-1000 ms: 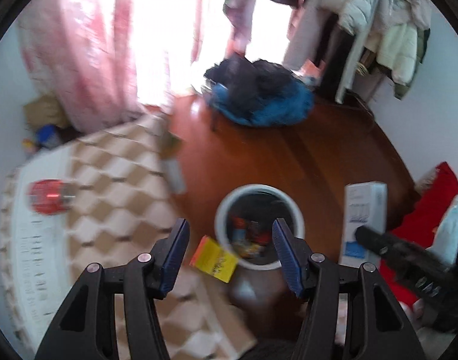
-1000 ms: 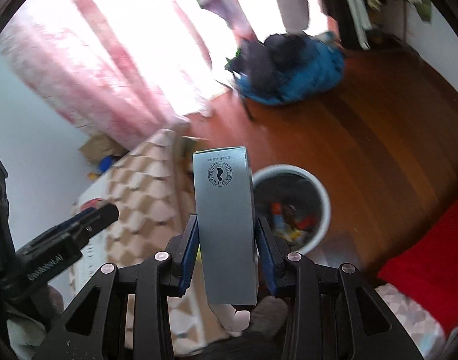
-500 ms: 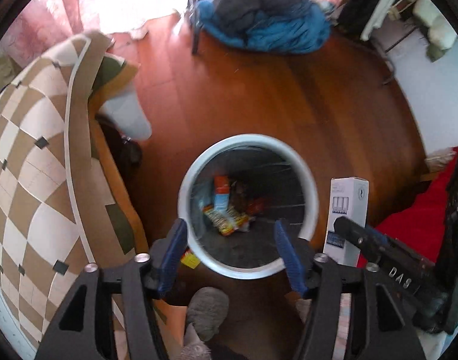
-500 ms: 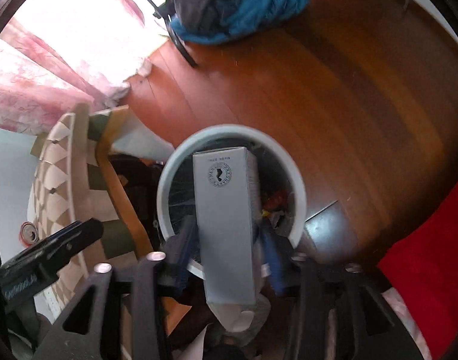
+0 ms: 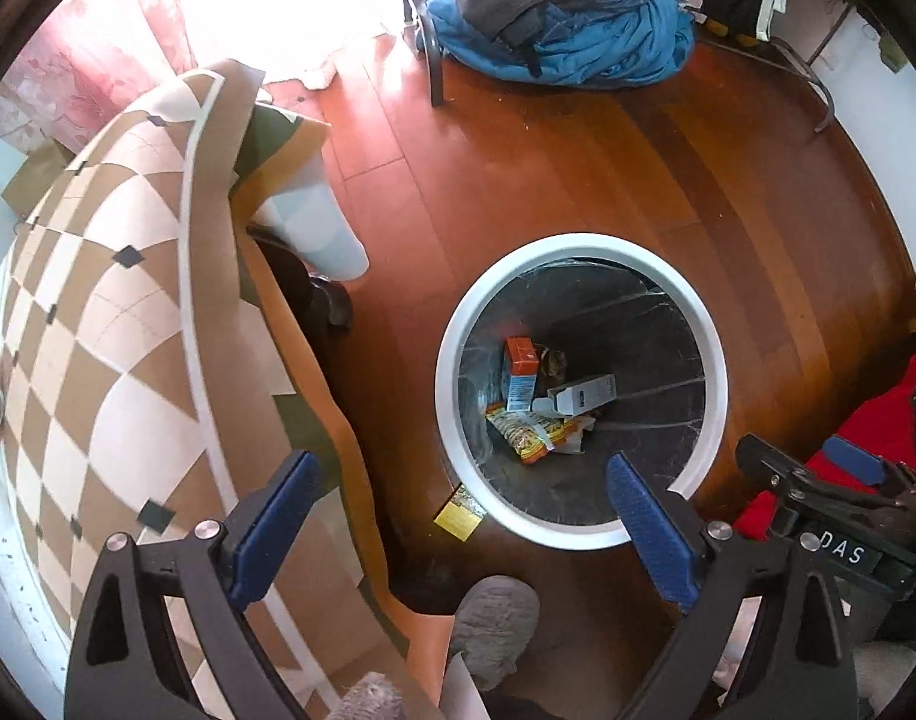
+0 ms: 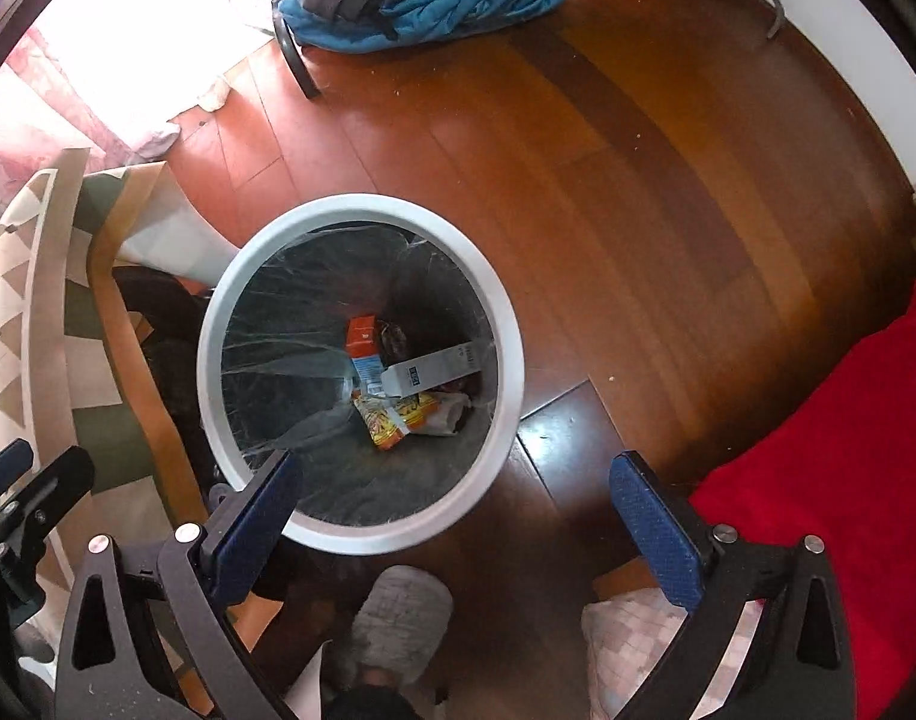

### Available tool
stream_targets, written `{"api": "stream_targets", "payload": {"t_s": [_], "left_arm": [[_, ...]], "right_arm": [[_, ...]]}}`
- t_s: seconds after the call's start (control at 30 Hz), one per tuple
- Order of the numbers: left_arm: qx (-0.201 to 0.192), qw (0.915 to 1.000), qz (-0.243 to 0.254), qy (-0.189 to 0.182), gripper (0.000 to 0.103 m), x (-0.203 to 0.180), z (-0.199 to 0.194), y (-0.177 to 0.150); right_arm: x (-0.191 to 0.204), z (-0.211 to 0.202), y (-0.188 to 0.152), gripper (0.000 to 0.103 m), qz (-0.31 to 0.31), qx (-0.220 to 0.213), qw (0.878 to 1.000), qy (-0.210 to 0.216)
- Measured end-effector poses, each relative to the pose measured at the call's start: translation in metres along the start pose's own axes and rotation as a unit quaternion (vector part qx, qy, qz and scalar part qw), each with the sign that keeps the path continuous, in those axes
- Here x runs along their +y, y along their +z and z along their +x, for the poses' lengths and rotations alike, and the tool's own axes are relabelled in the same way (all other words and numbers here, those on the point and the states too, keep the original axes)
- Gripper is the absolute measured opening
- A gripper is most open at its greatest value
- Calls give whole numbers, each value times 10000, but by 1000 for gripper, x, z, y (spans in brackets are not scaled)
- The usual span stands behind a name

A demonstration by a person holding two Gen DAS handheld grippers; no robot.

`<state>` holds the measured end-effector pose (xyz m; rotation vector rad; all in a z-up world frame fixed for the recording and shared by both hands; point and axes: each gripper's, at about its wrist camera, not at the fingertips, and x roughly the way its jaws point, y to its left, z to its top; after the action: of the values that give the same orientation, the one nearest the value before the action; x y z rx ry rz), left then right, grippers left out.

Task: Collect trash
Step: 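Carry both boxes over the trash bin and open both tools to drop them, then grasp the red Coca-Cola can with the right tool while the left tool grasps the clear cup lid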

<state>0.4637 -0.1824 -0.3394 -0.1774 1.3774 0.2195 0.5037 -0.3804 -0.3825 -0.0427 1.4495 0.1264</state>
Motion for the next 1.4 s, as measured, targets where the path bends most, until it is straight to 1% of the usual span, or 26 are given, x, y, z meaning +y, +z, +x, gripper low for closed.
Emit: {"api": "stream_targets", "payload": {"t_s": [0.07,0.17,0.4,0.5,0.6,0.7,0.77,0.8,0.87,0.9,1.0,1.07,1.13,1.17,1.2,1.23,1.27,1.33,1.37,1.4], "left_arm": [[-81,10000,-13,4,98,2,-9,-3],[-225,9997,-57,0,98,5,-28,-8],[-731,9973,-84,-38,98,14,-90,-23],[-990,9949,-132,-98,98,22,-123,-31],[-1275,9915,-226,-148,98,35,-159,-40],[-1540,9872,-422,-57,98,59,-197,-51],[-1686,9839,-581,70,98,80,-217,-58],[-1810,9807,-728,136,98,98,-229,-65],[-1940,9755,-1008,241,98,127,-239,-76],[-1956,9731,-1183,297,98,146,-242,-82],[-1887,9655,-1715,521,98,208,-239,-105],[-1793,9590,-2052,773,98,251,-229,-123],[-1610,9487,-2465,1154,98,301,-210,-144],[-1540,9450,-2595,1264,98,317,-202,-152],[-1416,9379,-2819,1441,98,345,-186,-163],[-1297,9338,-2954,1546,98,363,-173,-171],[-1123,9297,-3105,1632,98,384,-156,-180],[-825,9236,-3335,1703,98,416,-128,-196],[-652,9210,-3440,1710,98,433,-110,-202],[-543,9193,-3506,1702,98,444,-99,-205]], "right_arm": [[4,-10,2,103,-17,-80,10000,-37],[5,-34,-3,103,-6,-239,9997,-33],[15,-111,-23,103,-64,-808,9967,11],[22,-151,-33,103,-49,-1067,9942,149],[37,-201,-44,103,-118,-1403,9896,301],[60,-239,-53,103,-336,-1608,9847,574],[89,-261,-60,103,-626,-1670,9809,773],[103,-268,-64,103,-765,-1674,9793,843],[146,-279,-74,103,-1171,-1668,9741,977],[162,-280,-77,103,-1313,-1655,9722,1015],[231,-276,-90,103,-1920,-1519,9630,1130],[281,-266,-97,103,-2317,-1409,9551,1194],[341,-248,-100,103,-2781,-1261,9445,1212],[369,-238,-101,103,-3001,-1182,9394,1163],[397,-227,-104,103,-3215,-1118,9339,1095],[425,-215,-104,103,-3484,-1041,9258,1037],[447,-207,-107,103,-3650,-982,9207,974],[501,-181,-110,103,-4138,-797,9037,760],[535,-162,-112,103,-4458,-663,8907,598],[556,-149,-112,103,-4673,-604,8809,447]]}}
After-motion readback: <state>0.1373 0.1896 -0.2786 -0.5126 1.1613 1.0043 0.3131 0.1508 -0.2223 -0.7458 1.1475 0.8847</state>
